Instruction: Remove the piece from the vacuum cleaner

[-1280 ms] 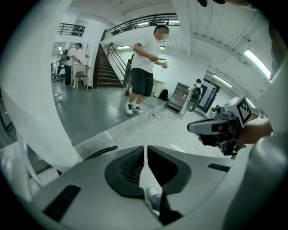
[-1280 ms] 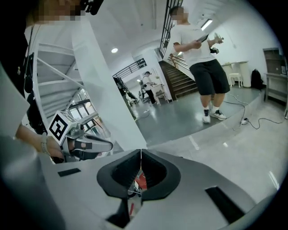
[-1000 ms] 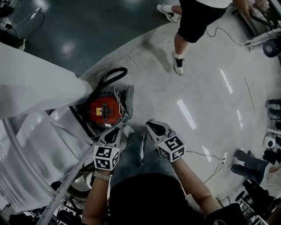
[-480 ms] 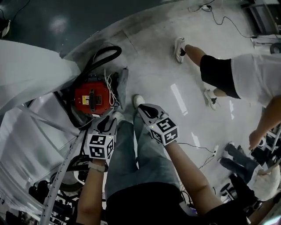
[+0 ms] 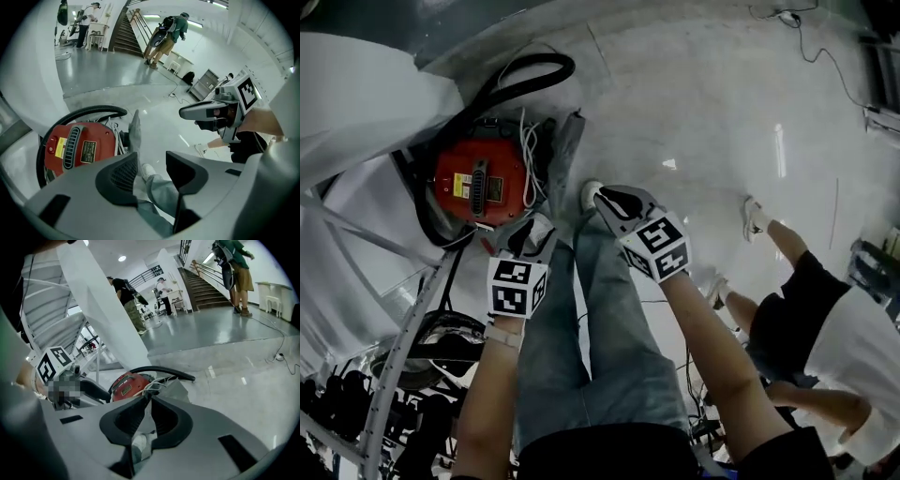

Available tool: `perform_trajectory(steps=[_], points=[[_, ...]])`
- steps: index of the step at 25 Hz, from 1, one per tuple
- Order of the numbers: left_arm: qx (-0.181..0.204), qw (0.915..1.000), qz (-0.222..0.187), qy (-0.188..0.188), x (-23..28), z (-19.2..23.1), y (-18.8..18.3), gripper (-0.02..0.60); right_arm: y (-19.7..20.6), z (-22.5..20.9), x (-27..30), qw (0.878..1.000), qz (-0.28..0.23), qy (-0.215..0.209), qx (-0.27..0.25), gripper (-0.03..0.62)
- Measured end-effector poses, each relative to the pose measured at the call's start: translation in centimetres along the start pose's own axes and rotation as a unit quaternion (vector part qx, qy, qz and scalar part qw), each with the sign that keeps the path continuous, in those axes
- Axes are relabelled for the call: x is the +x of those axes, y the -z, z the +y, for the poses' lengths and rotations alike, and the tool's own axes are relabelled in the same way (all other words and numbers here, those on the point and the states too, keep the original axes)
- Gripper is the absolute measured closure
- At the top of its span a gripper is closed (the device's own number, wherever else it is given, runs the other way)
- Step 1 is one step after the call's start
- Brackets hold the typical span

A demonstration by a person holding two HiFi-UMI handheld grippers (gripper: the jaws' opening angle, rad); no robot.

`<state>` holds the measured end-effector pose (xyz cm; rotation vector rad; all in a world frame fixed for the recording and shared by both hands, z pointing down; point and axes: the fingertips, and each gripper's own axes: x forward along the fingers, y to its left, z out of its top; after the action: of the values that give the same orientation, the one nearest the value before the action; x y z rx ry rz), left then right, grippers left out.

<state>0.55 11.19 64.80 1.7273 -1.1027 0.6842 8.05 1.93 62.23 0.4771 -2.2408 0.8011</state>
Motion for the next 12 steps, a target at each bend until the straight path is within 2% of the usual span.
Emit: perform_trajectory(steps=[12], points=[[-0.029,0.9991,0.026,-0.018,8.6,3.0,3.1,0.388,1.4,-3.2,8.3,0.995,0.05,-0.058,-0.07,0.496]])
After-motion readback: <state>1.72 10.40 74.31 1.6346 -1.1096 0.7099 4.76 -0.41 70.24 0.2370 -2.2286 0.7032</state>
